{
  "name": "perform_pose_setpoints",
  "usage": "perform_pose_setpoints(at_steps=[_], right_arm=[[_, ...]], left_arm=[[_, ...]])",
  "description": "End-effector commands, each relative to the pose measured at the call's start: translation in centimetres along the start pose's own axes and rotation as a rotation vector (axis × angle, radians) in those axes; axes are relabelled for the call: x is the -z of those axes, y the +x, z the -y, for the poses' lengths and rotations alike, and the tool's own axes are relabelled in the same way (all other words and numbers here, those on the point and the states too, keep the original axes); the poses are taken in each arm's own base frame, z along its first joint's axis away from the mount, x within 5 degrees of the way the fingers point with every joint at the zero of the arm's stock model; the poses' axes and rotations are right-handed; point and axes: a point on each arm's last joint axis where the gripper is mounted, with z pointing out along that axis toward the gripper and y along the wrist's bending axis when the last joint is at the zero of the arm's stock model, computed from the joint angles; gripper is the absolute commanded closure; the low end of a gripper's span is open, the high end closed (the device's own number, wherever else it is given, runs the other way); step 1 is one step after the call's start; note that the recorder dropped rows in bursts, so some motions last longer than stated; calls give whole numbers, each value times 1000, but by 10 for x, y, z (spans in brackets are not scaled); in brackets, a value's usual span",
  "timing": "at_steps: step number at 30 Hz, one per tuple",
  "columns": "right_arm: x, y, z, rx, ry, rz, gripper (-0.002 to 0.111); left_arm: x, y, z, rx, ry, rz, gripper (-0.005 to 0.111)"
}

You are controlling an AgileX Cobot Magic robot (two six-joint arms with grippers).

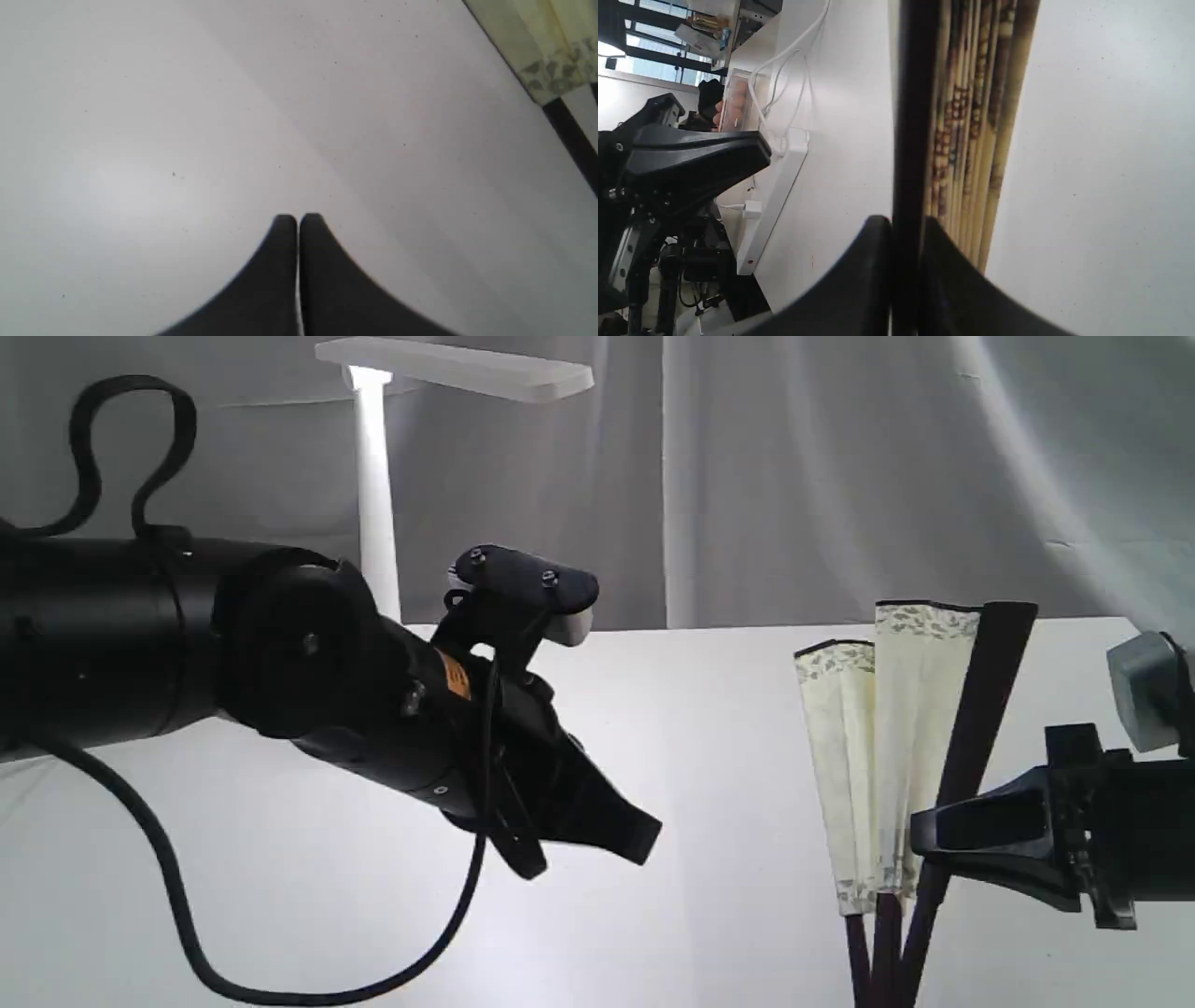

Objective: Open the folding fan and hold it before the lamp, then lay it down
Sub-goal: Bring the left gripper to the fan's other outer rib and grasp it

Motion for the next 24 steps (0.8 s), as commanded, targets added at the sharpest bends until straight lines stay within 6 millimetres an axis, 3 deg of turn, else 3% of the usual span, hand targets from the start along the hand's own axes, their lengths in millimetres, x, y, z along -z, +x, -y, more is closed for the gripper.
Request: perform_pose_setpoints(at_steps=[1, 10, 18, 24], right_arm=[[3, 0, -4, 30, -15, 8, 108], [3, 0, -4, 32, -15, 8, 108], [3, 0, -4, 39, -15, 10, 108], [2, 0, -4, 40, -15, 7, 108]], left_arm=[[0, -4, 2, -10, -2, 48, 107], [-8, 20, -6, 33, -56, 222, 107], [1, 46, -18, 138, -139, 546, 107], [9, 57, -10, 104, -21, 812, 107]])
